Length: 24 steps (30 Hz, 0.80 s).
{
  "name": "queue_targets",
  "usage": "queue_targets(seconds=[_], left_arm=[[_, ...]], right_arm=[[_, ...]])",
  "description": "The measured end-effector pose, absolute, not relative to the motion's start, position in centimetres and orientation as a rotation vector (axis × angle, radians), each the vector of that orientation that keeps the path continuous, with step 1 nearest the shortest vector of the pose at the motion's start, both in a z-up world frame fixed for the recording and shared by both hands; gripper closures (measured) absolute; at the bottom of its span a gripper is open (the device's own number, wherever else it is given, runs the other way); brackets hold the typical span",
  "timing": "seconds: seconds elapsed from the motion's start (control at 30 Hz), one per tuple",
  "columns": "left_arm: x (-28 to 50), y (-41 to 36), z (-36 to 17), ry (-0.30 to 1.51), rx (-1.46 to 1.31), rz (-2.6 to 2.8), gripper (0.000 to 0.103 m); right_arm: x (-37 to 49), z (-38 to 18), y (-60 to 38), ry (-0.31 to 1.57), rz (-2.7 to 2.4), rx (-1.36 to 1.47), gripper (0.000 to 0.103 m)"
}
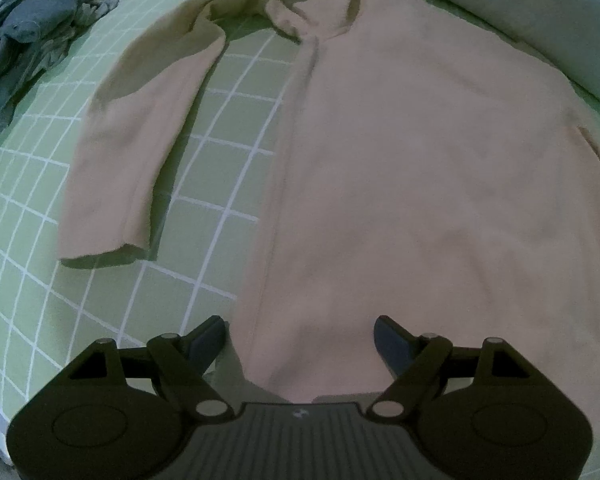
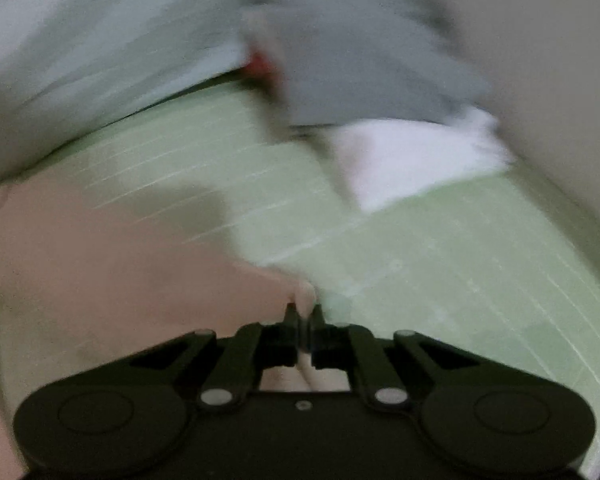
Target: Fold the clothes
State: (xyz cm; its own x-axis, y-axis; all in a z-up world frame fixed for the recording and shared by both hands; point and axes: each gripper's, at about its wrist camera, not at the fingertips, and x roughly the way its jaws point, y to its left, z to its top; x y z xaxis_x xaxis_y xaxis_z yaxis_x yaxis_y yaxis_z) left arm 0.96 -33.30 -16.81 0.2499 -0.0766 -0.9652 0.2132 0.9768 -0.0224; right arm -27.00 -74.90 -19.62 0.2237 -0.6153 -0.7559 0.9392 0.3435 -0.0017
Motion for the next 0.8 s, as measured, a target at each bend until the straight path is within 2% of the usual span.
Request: queue_targets(seconds=[0.1, 0.13, 0.2, 0.27, 0.33, 0.47, 0.73, 0.8], left_arm=[[0.7, -31.8, -16.4, 1.290, 0.087, -0.174, 0.021], [0.7, -31.2, -16.1, 1.280, 0.081, -0.165, 0.021], [0.6, -29.9, -15.6, 1.258, 0.069, -0.147, 0.021], [0.5, -28.5, -15.0, 1.237, 0.056, -0.130, 0.021], [0.4, -27.2, -14.5, 1.216, 0.044, -0.113, 0.021], [0.3, -24.6, -13.5, 1.177, 0.029, -0.081, 0.021], [3.2, -19.4, -13.8, 1.165, 0.015, -0.097, 0.022], [4.2, -18.9, -14.1, 1.167, 0.023, -0.139, 0.026]], right_arm=[[-28.0, -19.3, -75.8, 0.758, -1.204, 0.524, 0.097], [-28.1, -19.1, -75.8, 0.769, -1.212, 0.512, 0.093], [-28.1, -18.5, -74.8, 0.768, -1.205, 0.489, 0.069], [-27.9, -17.8, -73.3, 0.760, -1.193, 0.457, 0.028], [-27.5, -17.1, -71.3, 0.740, -1.156, 0.432, 0.016], [-25.4, -16.3, -67.0, 0.734, -0.977, 0.426, 0.010], [-19.6, -16.2, -58.2, 0.813, -0.771, 0.431, 0.009], [-18.4, -16.0, -56.0, 0.831, -0.747, 0.427, 0.009]])
